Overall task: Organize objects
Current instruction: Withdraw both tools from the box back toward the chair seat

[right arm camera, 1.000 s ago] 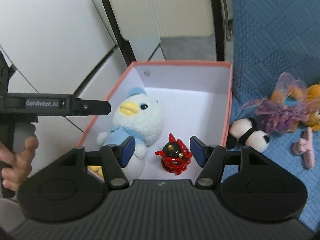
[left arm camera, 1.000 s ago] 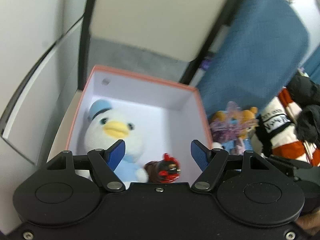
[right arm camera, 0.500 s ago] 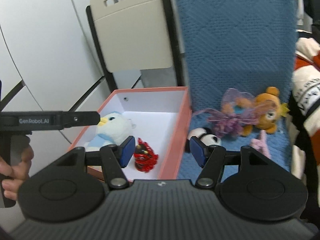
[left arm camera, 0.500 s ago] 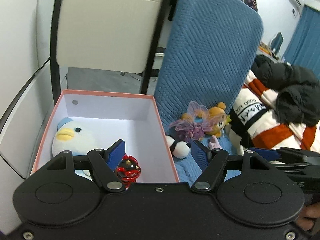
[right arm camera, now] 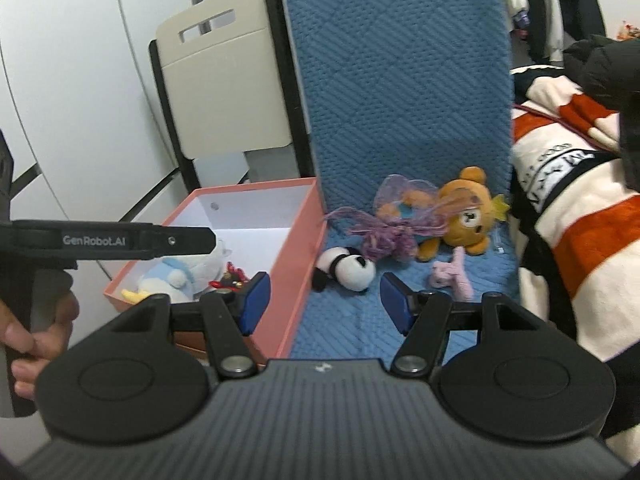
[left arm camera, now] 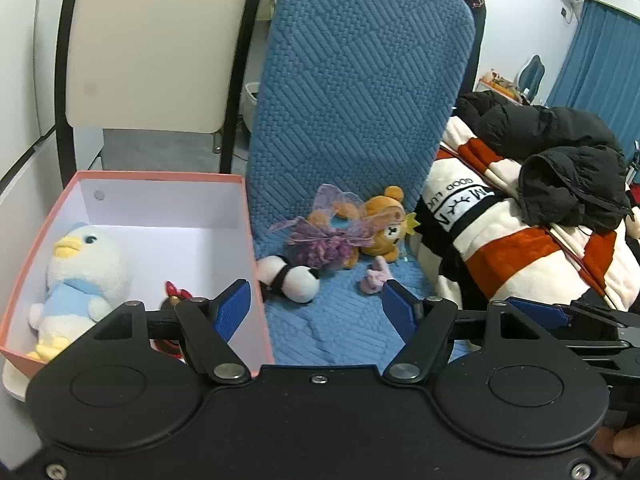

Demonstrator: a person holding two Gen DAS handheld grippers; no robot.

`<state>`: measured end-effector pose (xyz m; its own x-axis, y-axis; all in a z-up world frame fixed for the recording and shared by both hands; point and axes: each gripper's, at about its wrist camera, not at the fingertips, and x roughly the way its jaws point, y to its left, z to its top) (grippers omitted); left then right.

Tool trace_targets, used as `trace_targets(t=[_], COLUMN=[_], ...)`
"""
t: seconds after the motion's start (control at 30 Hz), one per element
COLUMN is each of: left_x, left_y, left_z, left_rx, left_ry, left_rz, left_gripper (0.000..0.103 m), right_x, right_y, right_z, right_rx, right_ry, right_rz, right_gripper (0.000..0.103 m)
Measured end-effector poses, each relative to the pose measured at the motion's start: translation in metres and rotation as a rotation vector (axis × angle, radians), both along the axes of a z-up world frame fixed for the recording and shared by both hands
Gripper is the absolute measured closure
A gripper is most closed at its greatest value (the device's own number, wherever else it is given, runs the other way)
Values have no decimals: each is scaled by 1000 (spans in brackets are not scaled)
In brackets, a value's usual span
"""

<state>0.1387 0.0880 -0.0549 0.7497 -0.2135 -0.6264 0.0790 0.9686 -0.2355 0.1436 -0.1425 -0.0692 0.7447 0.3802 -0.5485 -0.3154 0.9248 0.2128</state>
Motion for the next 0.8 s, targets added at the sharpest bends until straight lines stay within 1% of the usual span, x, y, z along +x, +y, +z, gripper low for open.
trace_targets(t=[0.13, 0.3, 0.43, 0.5, 0.63, 0.8], left_x=[-4, -7, -16, -21, -27, -31], left_y=[-15, -30, -43, -47, -56, -63], left_z=[-6, -20, -32, -38, -48, -55], left_rx=[-29, -59, -51, -60, -42, -38], left_ry=[-6, 16, 29, 18, 21, 31], left_rz=[13, 8, -4, -7, -17, -38], left_gripper=[33, 33, 33, 33, 33, 33], right_x=[-10, -24, -33, -37, -45, -51], right_y=[-17, -39, -54, -58, -59, -60], right_z=[-5, -19, -26, -28, -37, -45], right_rx=[-6, -3, 11, 0, -6, -2], right_ry=[-16, -1, 10, 0, -27, -27], right_rz=[-38, -83, -114, -125, -133, -148], right_gripper=[38, 38, 38, 38, 38, 38])
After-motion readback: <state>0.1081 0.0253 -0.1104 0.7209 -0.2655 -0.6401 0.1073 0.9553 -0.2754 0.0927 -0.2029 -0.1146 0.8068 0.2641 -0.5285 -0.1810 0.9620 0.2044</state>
